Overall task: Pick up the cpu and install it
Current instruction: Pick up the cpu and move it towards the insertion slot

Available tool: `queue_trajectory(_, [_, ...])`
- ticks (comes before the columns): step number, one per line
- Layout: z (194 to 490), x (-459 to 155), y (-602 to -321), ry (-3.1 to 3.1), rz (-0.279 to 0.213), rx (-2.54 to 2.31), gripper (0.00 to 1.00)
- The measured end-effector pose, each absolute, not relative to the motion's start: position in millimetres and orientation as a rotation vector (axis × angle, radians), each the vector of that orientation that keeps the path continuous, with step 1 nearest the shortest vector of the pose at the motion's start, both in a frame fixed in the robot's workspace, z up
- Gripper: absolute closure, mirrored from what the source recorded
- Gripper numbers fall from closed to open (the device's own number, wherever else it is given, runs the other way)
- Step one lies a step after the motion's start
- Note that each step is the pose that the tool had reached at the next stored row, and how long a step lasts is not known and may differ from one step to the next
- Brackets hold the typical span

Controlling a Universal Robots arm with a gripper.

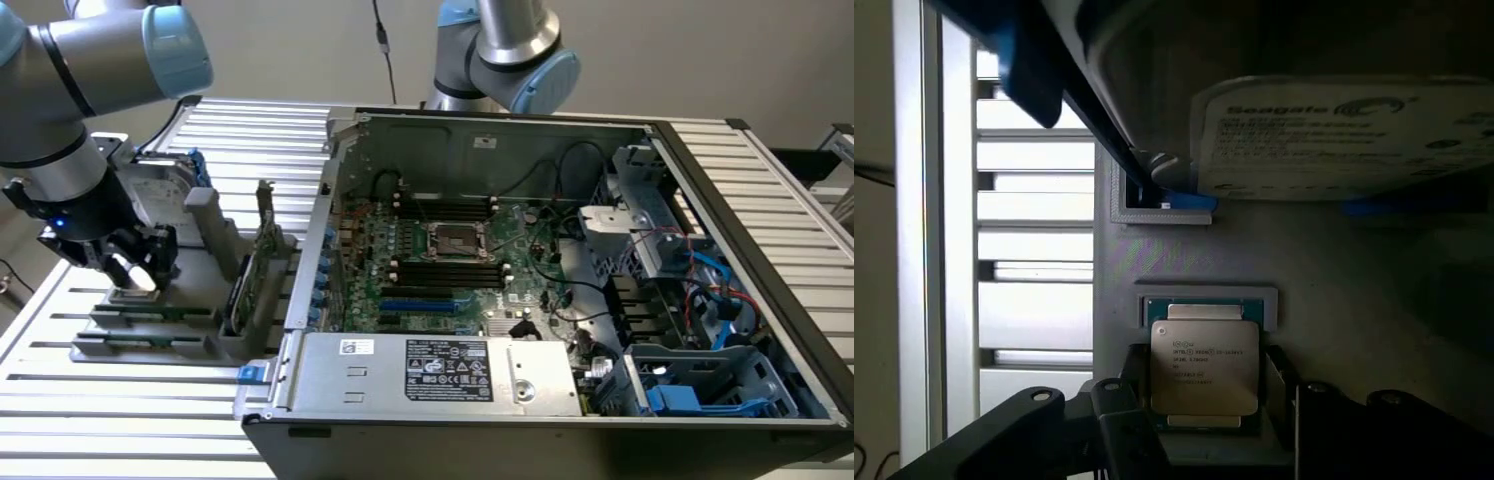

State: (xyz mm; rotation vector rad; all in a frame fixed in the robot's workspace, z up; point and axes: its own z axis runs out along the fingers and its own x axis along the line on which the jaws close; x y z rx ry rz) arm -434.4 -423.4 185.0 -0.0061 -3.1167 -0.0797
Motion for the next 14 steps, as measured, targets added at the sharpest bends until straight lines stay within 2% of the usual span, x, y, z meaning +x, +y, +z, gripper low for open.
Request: queue_trajectory(14, [192.6, -434.9, -423.4, -3.113, -0.128, -0.006, 0.45])
